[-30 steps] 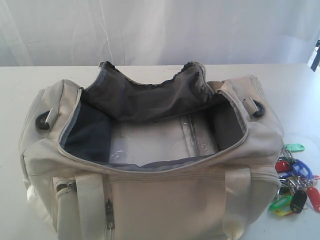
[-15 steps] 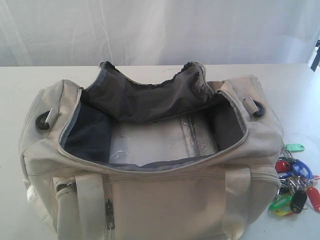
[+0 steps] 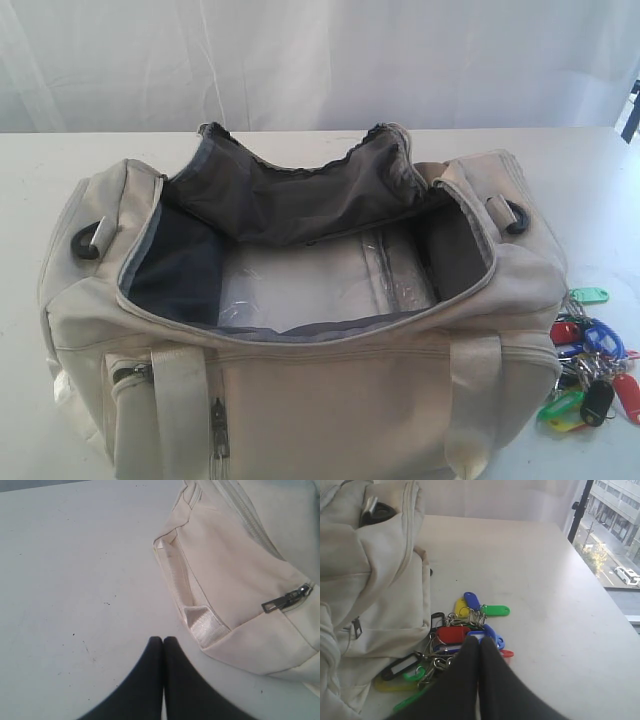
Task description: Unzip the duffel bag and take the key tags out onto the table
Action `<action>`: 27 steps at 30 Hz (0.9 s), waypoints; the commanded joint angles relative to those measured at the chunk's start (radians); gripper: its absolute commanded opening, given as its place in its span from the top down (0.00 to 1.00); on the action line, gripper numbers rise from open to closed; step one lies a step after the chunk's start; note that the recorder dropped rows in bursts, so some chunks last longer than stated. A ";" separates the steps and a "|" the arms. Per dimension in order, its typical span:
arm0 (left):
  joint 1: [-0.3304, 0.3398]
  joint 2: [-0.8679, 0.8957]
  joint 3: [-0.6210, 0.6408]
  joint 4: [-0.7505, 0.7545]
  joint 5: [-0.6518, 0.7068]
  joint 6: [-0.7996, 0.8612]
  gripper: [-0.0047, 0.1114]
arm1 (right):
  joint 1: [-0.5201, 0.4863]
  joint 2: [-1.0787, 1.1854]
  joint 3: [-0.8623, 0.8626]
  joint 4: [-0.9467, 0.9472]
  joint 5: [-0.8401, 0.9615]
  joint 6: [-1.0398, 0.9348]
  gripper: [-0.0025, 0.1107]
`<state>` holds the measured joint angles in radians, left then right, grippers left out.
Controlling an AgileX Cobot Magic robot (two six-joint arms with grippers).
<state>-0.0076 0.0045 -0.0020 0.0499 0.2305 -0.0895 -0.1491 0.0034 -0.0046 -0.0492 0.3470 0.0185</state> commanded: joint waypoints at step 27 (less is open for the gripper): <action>0.176 -0.004 0.002 0.000 0.001 -0.002 0.96 | -0.006 -0.003 0.005 -0.004 -0.012 0.005 0.98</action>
<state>0.1633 0.0045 -0.0020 0.0499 0.2305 -0.0895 -0.1490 0.0034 -0.0046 -0.0492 0.3451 0.0208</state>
